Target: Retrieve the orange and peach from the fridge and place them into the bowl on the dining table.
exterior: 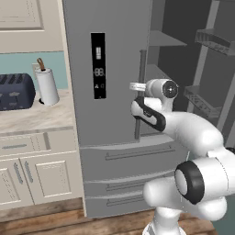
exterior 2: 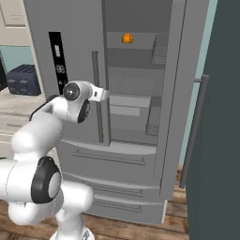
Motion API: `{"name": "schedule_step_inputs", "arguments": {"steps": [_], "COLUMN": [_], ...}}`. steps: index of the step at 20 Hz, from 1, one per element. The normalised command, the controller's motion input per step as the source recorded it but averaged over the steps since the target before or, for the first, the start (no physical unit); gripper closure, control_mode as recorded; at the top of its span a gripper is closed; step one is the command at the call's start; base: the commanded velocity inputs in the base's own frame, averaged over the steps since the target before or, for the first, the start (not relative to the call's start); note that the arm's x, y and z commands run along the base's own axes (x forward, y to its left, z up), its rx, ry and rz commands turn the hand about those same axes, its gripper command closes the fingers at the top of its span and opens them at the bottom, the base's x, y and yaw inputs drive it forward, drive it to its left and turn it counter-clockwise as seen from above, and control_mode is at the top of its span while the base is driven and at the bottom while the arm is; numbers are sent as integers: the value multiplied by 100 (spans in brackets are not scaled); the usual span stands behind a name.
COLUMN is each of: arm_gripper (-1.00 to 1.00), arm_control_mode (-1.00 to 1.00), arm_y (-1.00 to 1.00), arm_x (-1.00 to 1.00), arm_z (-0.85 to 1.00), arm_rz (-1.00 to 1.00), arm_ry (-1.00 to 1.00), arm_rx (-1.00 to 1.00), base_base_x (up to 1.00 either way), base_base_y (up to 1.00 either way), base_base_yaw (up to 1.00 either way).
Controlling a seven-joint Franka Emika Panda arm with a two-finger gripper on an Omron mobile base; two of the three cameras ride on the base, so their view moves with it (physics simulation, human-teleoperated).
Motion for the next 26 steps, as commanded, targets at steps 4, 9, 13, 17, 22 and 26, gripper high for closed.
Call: {"name": "schedule_step_inputs", "arguments": {"steps": [4,9,13,17,22,26], "arm_gripper": [-100,100,100,100,100,100], "arm_control_mode": [-100,-100,-100,-100,-100,-100], "arm_y": [0,0,0,0,0,12], "arm_x": [94,100,100,96,9,-78], "arm_z": [0,0,-6,-21,0,37], "arm_rz": [0,0,4,4,0,0], "arm_ry": [12,21,4,0,0,19], "arm_rx": [0,0,0,0,0,-1], "base_base_x": [0,0,0,0,0,0], "base_base_y": [0,0,0,0,0,0], "base_base_yaw": [0,0,0,0,0,0]}}
